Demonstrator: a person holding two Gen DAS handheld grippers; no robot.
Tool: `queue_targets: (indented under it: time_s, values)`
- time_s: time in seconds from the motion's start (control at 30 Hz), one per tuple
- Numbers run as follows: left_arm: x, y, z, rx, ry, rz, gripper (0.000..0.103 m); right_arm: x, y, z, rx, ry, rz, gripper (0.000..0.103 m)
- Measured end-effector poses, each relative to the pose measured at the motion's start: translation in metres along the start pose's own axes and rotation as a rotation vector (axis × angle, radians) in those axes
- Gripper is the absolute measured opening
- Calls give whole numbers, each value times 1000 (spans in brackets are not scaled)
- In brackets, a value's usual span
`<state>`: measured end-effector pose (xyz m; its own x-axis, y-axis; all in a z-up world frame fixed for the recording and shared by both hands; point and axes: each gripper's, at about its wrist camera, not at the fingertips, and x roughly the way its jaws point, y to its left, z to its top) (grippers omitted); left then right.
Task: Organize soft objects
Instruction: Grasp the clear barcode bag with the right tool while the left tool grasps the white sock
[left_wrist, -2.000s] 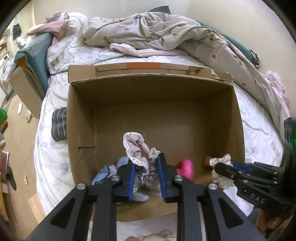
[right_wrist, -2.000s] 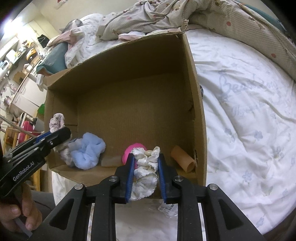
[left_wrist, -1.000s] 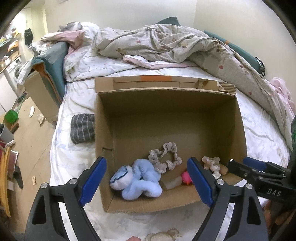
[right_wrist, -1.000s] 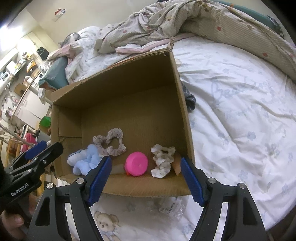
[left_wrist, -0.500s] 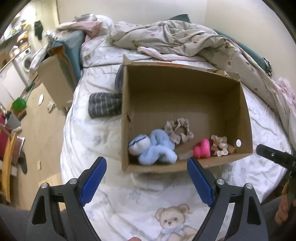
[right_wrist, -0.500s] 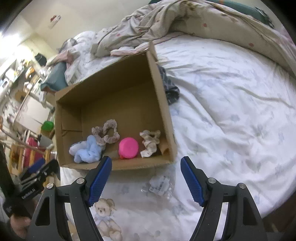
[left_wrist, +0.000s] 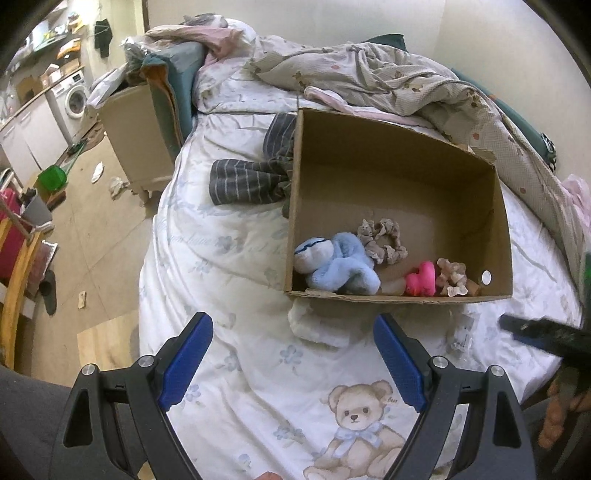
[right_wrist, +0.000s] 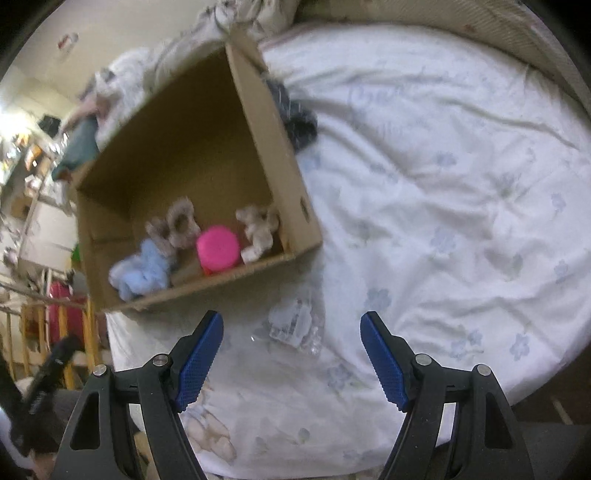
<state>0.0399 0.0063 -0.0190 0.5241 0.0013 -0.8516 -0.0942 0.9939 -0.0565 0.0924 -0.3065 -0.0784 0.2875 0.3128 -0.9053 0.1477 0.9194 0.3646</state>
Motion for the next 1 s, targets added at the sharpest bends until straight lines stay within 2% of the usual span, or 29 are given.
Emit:
queue_targets:
  time_s: [0.17,0.27,0.47,0.53,0.57,0.7,1.0]
  values:
    - [3,10,0,-27,19,-3,87,39,13,-1,-43,102,-82,81]
    - [7,16,-1,-38,27,1,87,58,22,-1,-85,132,-141,81]
    - [21,19,-12,-27,59,16,87,83,37,-1,-149,155,-200,81]
    - [29,15,-16,6,63,15,87,87,41,-3,-173,153,-221,71]
    - [33,12,-18,18,63,4,87,88,42,-5,-187,157,-231,58]
    - [53,-1,-22,63,76,-32,87,88,43,-9,-214,154,-232,42]
    - [99,-16,-18,51,103,-78,87,68,51,-12,-224,126,-192,41]
